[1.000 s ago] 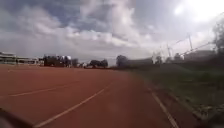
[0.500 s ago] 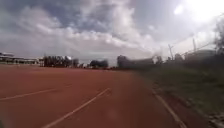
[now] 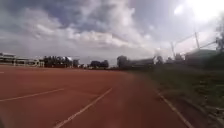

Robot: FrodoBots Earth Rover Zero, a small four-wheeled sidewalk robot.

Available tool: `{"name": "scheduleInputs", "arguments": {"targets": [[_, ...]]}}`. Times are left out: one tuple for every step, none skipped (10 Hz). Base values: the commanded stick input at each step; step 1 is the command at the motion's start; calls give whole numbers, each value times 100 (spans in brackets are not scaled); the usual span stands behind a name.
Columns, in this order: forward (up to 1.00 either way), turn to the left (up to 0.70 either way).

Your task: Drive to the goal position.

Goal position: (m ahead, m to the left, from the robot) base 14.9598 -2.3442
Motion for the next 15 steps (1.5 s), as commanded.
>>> {"name": "scheduleInputs", "arguments": {"targets": [[70, 0], [70, 0], [70, 0], [70, 0], [70, 0], [70, 0], [70, 0], [70, -3], [70, -25], [70, -35], [70, -35], [70, -35], [70, -35], [70, -34], [70, -9]]}}
